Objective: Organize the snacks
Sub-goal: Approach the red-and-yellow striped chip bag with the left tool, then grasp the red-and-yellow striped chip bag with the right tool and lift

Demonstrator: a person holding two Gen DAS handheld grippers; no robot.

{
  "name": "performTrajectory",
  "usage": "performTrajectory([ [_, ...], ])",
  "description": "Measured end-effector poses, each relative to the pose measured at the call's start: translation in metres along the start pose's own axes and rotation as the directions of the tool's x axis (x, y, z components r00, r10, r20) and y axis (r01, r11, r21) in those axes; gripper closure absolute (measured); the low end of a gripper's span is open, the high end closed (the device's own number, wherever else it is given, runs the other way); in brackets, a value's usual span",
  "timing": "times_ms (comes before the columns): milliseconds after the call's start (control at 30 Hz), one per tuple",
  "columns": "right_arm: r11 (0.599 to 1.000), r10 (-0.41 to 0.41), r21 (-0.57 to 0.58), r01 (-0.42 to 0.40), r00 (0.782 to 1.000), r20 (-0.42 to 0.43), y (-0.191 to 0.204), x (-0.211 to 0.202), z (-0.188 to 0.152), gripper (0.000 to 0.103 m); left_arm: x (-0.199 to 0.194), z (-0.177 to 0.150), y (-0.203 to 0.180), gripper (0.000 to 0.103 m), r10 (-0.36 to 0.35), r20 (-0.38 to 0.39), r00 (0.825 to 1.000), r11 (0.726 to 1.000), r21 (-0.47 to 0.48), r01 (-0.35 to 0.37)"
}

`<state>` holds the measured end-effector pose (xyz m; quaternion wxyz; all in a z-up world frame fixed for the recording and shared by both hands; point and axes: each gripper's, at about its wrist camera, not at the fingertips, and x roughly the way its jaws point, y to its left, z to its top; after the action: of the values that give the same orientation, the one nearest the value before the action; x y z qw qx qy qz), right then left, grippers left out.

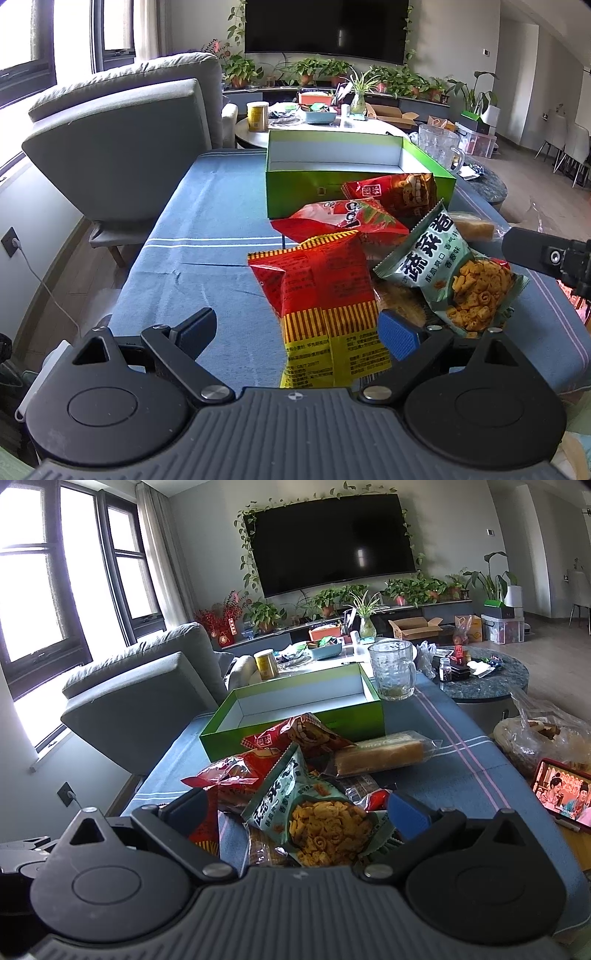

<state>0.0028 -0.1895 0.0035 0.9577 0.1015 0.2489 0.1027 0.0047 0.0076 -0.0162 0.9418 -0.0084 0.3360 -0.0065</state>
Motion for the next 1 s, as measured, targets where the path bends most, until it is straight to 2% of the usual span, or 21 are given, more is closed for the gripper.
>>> performTrajectory([
  [267, 1.000, 0.011, 0.006, -0.011, 1.000, -0.001, 0.002, 0.000, -0.001, 0.026, 0.001, -0.003, 0.007, 0.010, 0.010, -0.007, 1.000, 1.000, -0.014, -0.011],
  [467, 0.998, 0.064, -0.008, -0.064, 0.998, 0.010, 0.007, -0.003, 0.000, 0.026, -0.001, -0.004, 0.008, 0.010, 0.008, 0.002, 1.000, 1.000, -0.009, -0.008],
  [667, 0.996, 0.083, 0.010, -0.083, 0.996, 0.029, 0.009, -0.005, 0.003, 0.026, -0.001, -0.005, 0.011, 0.010, 0.008, 0.000, 1.000, 1.000, -0.016, -0.008],
  [867, 0.984, 0.180, -0.007, -0.180, 0.984, -0.015, 0.015, -0.001, 0.003, 0.026, -0.002, -0.007, 0.014, 0.012, -0.002, 0.006, 1.000, 1.000, -0.016, 0.003],
  [1000, 0.966, 0.257, -0.012, -0.259, 0.961, -0.104, 0.023, 0.012, 0.001, 0.027, -0.001, -0.008, 0.019, 0.012, -0.015, 0.007, 1.000, 1.000, -0.021, 0.015],
])
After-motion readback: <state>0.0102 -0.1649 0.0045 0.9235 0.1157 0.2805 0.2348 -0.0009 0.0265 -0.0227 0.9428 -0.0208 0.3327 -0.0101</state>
